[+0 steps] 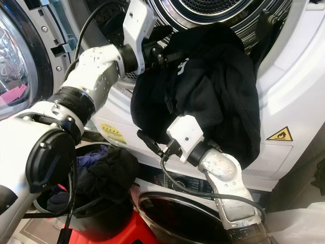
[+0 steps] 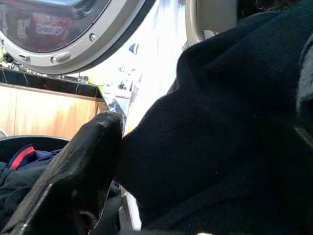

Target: Clothes washing

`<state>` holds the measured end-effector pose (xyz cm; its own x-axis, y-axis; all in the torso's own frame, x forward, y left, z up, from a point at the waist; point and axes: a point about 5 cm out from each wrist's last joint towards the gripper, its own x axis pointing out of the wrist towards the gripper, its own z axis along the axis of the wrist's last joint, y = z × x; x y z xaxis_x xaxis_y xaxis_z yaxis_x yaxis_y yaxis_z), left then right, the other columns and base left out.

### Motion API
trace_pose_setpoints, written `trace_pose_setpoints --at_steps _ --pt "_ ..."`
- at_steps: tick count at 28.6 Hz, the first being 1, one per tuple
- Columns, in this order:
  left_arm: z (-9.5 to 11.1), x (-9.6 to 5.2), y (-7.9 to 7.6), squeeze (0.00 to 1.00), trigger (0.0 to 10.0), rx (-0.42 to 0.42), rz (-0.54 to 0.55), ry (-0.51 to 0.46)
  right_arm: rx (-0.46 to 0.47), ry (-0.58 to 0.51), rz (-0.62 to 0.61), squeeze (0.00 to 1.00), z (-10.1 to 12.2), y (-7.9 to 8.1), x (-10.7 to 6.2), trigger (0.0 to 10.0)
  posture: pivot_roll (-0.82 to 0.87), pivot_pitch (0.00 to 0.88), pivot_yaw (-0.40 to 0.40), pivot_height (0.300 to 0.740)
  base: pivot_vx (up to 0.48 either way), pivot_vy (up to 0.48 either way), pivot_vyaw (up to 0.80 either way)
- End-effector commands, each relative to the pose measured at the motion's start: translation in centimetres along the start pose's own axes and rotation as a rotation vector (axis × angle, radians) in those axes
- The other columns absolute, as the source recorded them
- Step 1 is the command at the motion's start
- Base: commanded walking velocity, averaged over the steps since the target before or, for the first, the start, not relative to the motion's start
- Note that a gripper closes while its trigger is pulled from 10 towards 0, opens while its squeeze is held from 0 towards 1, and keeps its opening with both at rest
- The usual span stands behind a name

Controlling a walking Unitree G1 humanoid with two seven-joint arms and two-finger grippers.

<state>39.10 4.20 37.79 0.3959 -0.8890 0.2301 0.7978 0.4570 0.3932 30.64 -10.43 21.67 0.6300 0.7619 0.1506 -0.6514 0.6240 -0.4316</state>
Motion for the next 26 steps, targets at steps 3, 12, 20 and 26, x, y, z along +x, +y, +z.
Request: trace_pose_setpoints --at_steps 3,12,20,26 --pt "2.8 -0.6 0.3 1.00 10.0 0.056 -0.141 -0.097 -0.035 -0.028 -0.001 0.00 0.7 -0.1 0.8 10.0 -0.11 0.000 0.164 0.740 0.000 0.000 0.00" --pt "7.8 -3.1 -0.3 1.00 10.0 0.219 -0.376 -0.330 -0.039 -0.031 0.009 0.00 0.3 0.3 1.3 10.0 -0.08 0.000 0.170 0.740 0.000 0.000 0.00" --pt "7.0 -7.4 -0.9 0.00 10.0 0.140 -0.460 -0.321 -0.040 -0.047 -0.004 0.00 0.4 0.1 1.8 10.0 -0.07 0.000 0.183 0.740 0.000 0.000 0.00" --pt "3.3 -11.7 -2.3 0.00 10.0 0.038 -0.401 -0.182 -0.041 -0.046 -0.007 0.00 0.1 0.2 2.0 10.0 -0.05 0.000 0.184 0.740 0.000 0.000 0.00"
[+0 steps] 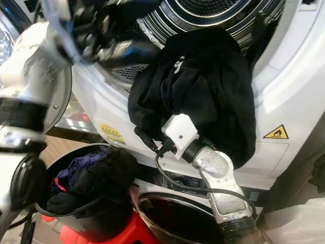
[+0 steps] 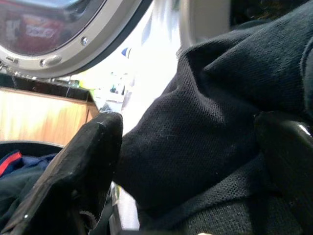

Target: Clothes washing

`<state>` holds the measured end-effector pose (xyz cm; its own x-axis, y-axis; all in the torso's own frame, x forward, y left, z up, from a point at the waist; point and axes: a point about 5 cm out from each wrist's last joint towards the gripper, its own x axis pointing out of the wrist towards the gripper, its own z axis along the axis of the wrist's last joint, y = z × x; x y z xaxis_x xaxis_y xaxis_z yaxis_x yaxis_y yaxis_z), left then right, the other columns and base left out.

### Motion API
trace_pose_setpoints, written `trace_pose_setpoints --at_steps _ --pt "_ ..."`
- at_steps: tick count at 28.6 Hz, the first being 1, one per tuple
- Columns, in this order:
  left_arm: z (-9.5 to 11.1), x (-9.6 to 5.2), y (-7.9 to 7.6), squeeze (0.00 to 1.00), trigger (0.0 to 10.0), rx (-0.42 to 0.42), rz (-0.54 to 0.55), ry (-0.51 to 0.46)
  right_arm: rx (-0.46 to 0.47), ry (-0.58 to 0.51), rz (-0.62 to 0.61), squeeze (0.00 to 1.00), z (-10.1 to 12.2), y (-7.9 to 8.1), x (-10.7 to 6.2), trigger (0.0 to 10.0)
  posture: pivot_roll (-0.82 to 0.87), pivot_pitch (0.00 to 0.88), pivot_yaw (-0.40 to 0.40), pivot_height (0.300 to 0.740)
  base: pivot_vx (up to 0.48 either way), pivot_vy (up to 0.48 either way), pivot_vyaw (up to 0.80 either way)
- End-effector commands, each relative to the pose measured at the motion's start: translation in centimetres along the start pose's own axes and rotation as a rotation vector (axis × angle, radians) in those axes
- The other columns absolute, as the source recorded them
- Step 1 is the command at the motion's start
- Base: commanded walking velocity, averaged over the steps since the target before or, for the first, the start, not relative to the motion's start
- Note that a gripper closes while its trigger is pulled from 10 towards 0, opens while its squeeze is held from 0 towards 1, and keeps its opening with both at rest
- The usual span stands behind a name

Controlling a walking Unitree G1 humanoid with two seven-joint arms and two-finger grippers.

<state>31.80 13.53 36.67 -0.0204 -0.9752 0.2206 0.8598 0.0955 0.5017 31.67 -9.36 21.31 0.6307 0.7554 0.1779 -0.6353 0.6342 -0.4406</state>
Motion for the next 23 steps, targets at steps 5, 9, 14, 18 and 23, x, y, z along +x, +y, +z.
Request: trace_pose_setpoints --at_steps 5,9,14,18,23 --pt "1.3 -0.9 -2.6 0.00 10.0 -0.057 0.001 -0.009 -0.021 -0.020 0.010 0.00 0.2 0.0 0.7 10.0 -0.03 0.000 0.178 0.740 0.000 0.000 0.00" --pt "1.3 -1.5 -6.1 0.00 10.0 -0.235 -0.140 0.001 -0.012 -0.024 0.017 0.00 -0.1 0.0 1.3 10.0 0.00 0.000 0.163 0.740 0.000 0.000 0.00" --pt "0.3 -2.9 -9.2 0.00 10.0 -0.354 -0.256 0.137 -0.006 -0.030 0.019 0.00 -0.3 -0.1 1.7 10.0 0.02 0.000 0.160 0.740 0.000 0.000 0.00" --pt "0.1 -4.2 -10.9 0.00 10.0 -0.444 -0.329 0.210 -0.005 -0.034 0.014 0.00 -0.4 -0.2 2.0 10.0 0.03 0.000 0.163 0.740 0.000 0.000 0.00" --pt "-2.0 -6.7 -13.3 0.00 10.0 -0.642 -0.362 0.344 -0.008 -0.041 0.007 0.00 -0.5 -0.4 2.5 10.0 0.03 0.000 0.167 0.740 0.000 0.000 0.00"
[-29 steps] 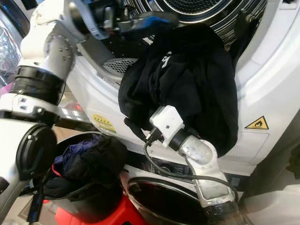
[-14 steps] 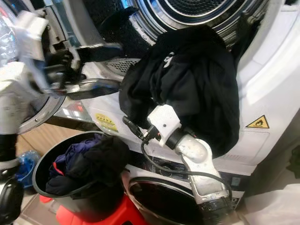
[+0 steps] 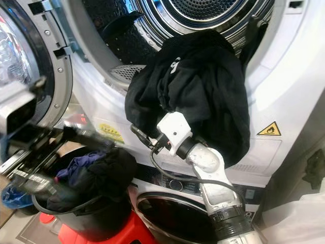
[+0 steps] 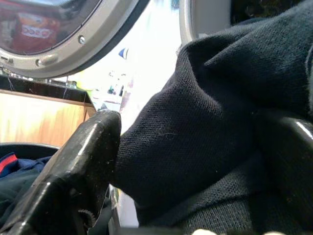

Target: Clothes washing

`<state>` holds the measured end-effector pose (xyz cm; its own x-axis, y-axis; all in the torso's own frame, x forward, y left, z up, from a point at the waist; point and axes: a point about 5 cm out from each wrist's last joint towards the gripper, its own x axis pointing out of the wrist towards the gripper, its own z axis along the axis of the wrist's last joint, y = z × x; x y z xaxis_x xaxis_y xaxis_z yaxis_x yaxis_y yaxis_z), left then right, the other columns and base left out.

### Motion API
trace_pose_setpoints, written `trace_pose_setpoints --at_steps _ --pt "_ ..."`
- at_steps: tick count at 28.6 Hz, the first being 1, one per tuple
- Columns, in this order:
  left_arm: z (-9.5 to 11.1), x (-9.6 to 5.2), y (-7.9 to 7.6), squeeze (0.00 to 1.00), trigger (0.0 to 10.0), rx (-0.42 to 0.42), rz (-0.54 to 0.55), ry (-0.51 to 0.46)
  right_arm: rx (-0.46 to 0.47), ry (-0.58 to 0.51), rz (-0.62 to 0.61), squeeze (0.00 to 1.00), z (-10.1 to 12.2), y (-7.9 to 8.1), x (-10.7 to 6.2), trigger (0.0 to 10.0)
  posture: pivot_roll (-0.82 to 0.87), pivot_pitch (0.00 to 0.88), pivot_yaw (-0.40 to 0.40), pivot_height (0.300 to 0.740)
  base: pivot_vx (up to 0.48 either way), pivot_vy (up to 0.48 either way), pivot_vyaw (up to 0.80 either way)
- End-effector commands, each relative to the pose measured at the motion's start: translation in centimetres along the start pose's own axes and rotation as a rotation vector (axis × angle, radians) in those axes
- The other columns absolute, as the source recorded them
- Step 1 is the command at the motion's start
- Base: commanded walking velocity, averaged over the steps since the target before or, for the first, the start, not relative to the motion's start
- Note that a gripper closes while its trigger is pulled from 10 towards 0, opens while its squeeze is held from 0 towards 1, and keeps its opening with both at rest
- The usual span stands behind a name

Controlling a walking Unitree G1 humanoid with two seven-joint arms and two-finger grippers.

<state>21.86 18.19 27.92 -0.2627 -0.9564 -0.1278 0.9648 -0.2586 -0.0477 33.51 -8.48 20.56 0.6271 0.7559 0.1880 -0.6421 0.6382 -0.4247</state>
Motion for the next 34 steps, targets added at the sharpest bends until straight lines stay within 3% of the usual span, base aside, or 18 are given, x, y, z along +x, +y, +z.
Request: trace_pose_setpoints --at_steps 1,2,4,5,7,9,13,16,17,18,19,20,22,25,27,31,34 --pt "-2.6 0.0 -0.6 0.00 10.0 -0.113 -0.020 0.114 -0.027 -0.031 0.007 0.00 0.8 -0.1 1.0 10.0 0.04 0.000 0.165 0.740 0.000 0.000 0.00" --pt "-2.6 0.0 -0.6 0.00 10.0 -0.113 -0.020 0.114 -0.027 -0.031 0.007 0.00 0.8 -0.1 1.0 10.0 0.04 0.000 0.165 0.740 0.000 0.000 0.00" --pt "-5.9 0.0 -1.4 0.00 10.0 -0.215 -0.037 0.215 -0.028 -0.032 0.006 0.00 0.7 -0.2 1.2 10.0 0.04 0.000 0.163 0.740 0.000 0.000 0.00" --pt "-5.9 0.0 -1.4 0.00 10.0 -0.215 -0.037 0.215 -0.028 -0.032 0.006 0.00 0.7 -0.2 1.2 10.0 0.04 0.000 0.163 0.740 0.000 0.000 0.00" --pt "-7.8 -0.1 -1.5 0.00 10.0 -0.251 -0.031 0.322 -0.031 -0.033 0.004 0.00 0.7 -0.3 1.4 10.0 0.04 0.000 0.163 0.740 0.000 0.000 0.00" --pt "-9.3 -0.2 -1.4 0.00 10.0 -0.286 -0.016 0.366 -0.034 -0.037 0.003 0.00 0.8 -0.3 1.6 10.0 0.04 0.000 0.162 0.740 0.000 0.000 0.00" --pt "-16.8 0.3 0.7 0.00 10.0 -0.417 0.110 0.426 -0.049 -0.063 -0.017 0.00 1.3 -0.9 2.6 10.0 0.03 0.000 0.159 0.740 0.000 0.000 0.00" --pt "-19.9 1.4 2.3 0.00 10.0 -0.420 0.236 0.405 -0.059 -0.072 -0.021 0.00 1.6 -1.0 2.9 10.0 0.03 0.000 0.156 0.740 0.000 0.000 0.00" --pt "-22.5 1.8 4.1 0.00 10.0 -0.381 0.391 0.478 -0.061 -0.077 -0.027 0.00 1.8 -1.2 3.1 10.0 0.03 0.000 0.152 0.740 0.000 0.000 0.00" --pt "-23.2 2.0 4.5 0.00 10.0 -0.382 0.431 0.502 -0.062 -0.079 -0.029 0.00 1.8 -1.3 3.1 10.0 0.03 0.000 0.152 0.740 0.000 0.000 0.00" --pt "-23.7 2.4 5.1 0.00 10.0 -0.362 0.481 0.491 -0.063 -0.079 -0.030 0.00 1.8 -1.3 3.2 10.0 0.02 0.000 0.146 0.740 0.000 0.000 0.00" --pt "-24.1 3.5 6.6 0.00 10.0 -0.421 0.602 0.378 -0.077 -0.082 -0.035 0.00 2.0 -1.6 3.3 10.0 0.01 0.000 0.144 0.740 0.000 0.000 0.00" --pt "-24.4 4.4 7.3 0.00 10.0 -0.410 0.655 0.352 -0.100 -0.093 -0.042 0.00 2.5 -2.0 3.6 10.0 0.00 0.000 0.143 0.740 0.000 0.000 0.00" --pt "-25.2 6.0 7.2 0.00 10.0 -0.365 0.602 0.409 -0.168 -0.128 -0.065 0.00 4.0 -3.1 4.1 10.0 -0.01 0.000 0.135 0.740 0.000 0.000 0.00" --pt "-25.4 6.7 7.0 0.00 10.0 -0.365 0.580 0.391 -0.199 -0.163 -0.094 0.00 5.3 -4.0 4.4 10.0 -0.01 0.000 0.134 0.740 0.000 0.000 0.00" --pt "-26.2 7.1 7.2 0.00 10.0 -0.373 0.610 0.371 -0.247 -0.257 -0.138 0.00 7.9 -5.7 4.5 10.0 0.01 0.000 0.125 0.740 0.000 0.000 0.00" --pt "-26.5 7.1 7.0 0.00 10.0 -0.370 0.604 0.380 -0.234 -0.309 -0.123 0.00 8.8 -6.1 4.2 10.0 0.01 0.000 0.123 0.740 0.000 0.000 0.00"
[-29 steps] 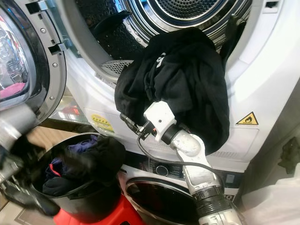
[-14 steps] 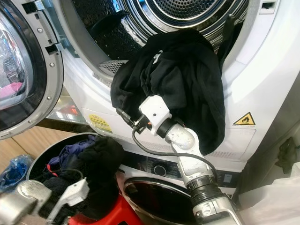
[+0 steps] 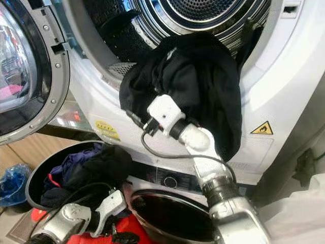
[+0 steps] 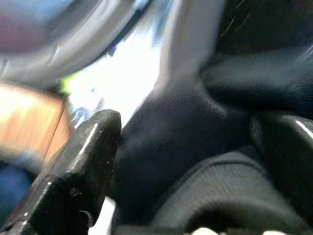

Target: Clothes washing

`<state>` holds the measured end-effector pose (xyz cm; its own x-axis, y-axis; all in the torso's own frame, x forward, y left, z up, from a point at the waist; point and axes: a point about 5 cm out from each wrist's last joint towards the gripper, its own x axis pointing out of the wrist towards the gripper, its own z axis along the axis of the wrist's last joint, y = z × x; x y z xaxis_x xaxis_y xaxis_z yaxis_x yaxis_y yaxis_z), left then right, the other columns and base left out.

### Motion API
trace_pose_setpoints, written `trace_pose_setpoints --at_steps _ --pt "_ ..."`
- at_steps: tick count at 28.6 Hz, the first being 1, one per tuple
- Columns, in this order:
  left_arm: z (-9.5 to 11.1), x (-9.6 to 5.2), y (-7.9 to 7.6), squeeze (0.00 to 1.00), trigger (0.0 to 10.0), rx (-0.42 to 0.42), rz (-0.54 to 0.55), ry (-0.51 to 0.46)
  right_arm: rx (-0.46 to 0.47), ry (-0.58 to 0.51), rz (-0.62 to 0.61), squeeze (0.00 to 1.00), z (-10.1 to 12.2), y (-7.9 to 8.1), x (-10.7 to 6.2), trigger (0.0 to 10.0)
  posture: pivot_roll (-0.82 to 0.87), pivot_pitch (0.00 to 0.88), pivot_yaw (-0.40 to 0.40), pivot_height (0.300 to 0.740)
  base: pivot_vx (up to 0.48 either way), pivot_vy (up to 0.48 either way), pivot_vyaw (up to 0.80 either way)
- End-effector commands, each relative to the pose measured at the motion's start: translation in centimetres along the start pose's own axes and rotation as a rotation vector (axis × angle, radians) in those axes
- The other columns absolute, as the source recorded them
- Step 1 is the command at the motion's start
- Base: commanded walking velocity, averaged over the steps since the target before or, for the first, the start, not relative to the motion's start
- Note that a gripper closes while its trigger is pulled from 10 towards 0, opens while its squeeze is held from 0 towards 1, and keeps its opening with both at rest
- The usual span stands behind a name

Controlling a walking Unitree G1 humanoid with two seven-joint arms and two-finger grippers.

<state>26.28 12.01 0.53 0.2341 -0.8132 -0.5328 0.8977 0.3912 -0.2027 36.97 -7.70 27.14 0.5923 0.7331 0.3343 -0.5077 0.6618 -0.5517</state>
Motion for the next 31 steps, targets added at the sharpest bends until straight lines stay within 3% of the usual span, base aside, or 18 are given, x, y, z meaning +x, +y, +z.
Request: trace_pose_setpoints --at_steps 1,5,7,10,14,20,27,28,31 --pt "-0.8 -0.9 0.6 0.00 10.0 0.010 0.032 0.037 -0.049 -0.196 -0.052 0.00 4.4 -2.4 0.7 10.0 0.02 0.000 0.118 0.740 0.000 0.000 0.00" --pt "-1.2 -0.9 0.7 0.00 10.0 0.006 0.050 0.036 -0.085 -0.253 -0.027 0.00 5.5 -3.7 -0.4 10.0 0.01 0.000 0.116 0.740 0.000 0.000 0.00" --pt "-1.3 -0.8 0.7 0.00 10.0 0.008 0.052 0.034 -0.119 -0.245 -0.065 0.00 6.0 -4.9 0.0 10.0 0.00 0.000 0.117 0.740 0.000 0.000 0.00" --pt "-1.2 -0.6 0.6 0.00 10.0 0.009 0.050 0.031 -0.163 -0.214 -0.065 0.00 6.2 -5.4 1.0 10.0 0.00 0.000 0.113 0.740 0.000 0.000 0.00" --pt "-0.9 -0.3 0.7 0.00 10.0 0.022 0.055 0.027 -0.222 -0.155 -0.011 0.00 6.5 -4.5 3.5 10.0 0.01 0.000 0.104 0.740 0.000 0.000 0.00" --pt "-0.9 -0.4 0.8 0.00 10.0 0.030 0.065 0.018 -0.265 -0.145 0.048 0.00 6.8 -3.0 5.2 10.0 0.03 0.000 0.100 0.740 0.000 0.000 0.00" --pt "-1.0 -0.5 0.9 0.00 10.0 0.036 0.073 0.023 -0.253 -0.194 -0.014 0.00 7.7 -4.1 5.4 10.0 0.02 0.000 0.103 0.740 0.000 0.000 0.00" --pt "-1.0 -0.4 0.8 0.00 10.0 0.037 0.070 0.025 -0.166 -0.313 -0.079 0.00 8.9 -5.3 4.3 10.0 0.01 0.000 0.104 0.740 0.000 0.000 0.00" --pt "-1.0 -0.4 0.8 0.00 10.0 0.036 0.068 0.025 -0.113 -0.402 -0.116 0.00 9.8 -6.1 3.3 10.0 0.00 0.000 0.107 0.740 0.000 0.000 0.00"
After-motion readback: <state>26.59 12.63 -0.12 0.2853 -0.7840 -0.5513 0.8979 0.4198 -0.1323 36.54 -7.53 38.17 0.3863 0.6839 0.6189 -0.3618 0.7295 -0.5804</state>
